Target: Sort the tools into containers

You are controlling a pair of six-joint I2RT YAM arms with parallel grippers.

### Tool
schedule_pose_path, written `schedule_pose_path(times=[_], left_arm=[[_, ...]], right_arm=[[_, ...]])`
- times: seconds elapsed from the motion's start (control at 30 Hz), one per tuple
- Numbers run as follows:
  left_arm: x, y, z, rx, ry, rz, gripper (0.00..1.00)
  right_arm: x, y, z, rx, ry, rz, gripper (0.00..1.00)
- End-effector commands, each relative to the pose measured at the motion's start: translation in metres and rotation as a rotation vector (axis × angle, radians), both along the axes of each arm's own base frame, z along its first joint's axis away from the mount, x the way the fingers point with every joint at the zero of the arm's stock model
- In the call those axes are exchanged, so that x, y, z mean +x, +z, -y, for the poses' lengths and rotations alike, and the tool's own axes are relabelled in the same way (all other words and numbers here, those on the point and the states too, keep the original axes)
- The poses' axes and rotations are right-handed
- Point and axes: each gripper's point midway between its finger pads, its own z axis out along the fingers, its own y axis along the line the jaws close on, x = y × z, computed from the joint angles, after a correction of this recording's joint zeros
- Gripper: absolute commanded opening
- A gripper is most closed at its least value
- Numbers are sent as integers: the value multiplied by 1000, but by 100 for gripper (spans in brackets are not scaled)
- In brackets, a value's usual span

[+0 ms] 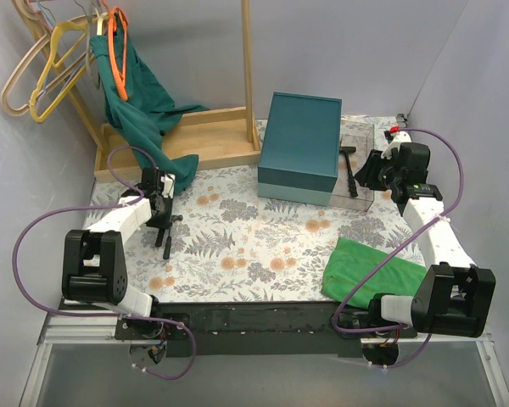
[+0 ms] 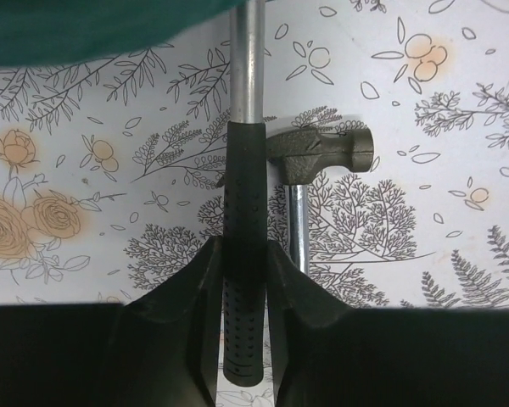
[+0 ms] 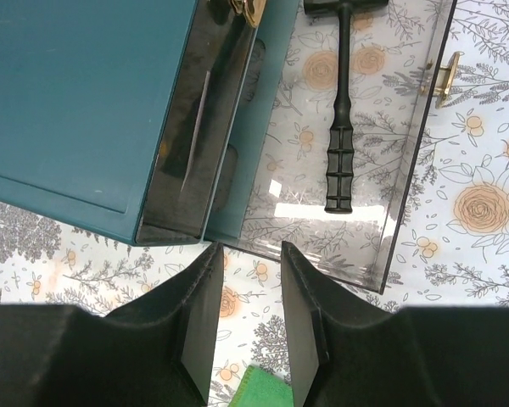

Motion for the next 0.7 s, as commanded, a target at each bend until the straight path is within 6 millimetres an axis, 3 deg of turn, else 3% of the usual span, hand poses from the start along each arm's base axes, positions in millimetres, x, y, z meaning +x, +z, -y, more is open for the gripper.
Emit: schedule_pose_path(times=[0.0,0.13,0.2,0.33,0.43,0.6,0.67], left_arm=[[-4,2,-2,3,-14,-6,14],[-10,0,1,-11,-36,-29,0],[-10,6,4,-28,-56,-15,0],[-4,53,27,-117,-134,108,0],[-13,92,55,-181,-279,200,0],[-56,119,114,-407,-518,146,0],[-69,122,128,-437,-599,124,0]], right_arm=[[2,15,-1,3,8,58,41],[2,14,-2,5,11,55,40],[2,14,-2,6,10,54,40],[2,18,-1,-4,16,64,40],[2,20,-1,-14,22,70,40],[0,15,-2,-12,30,61,39],[0,15,-3,-9,39,59,39]])
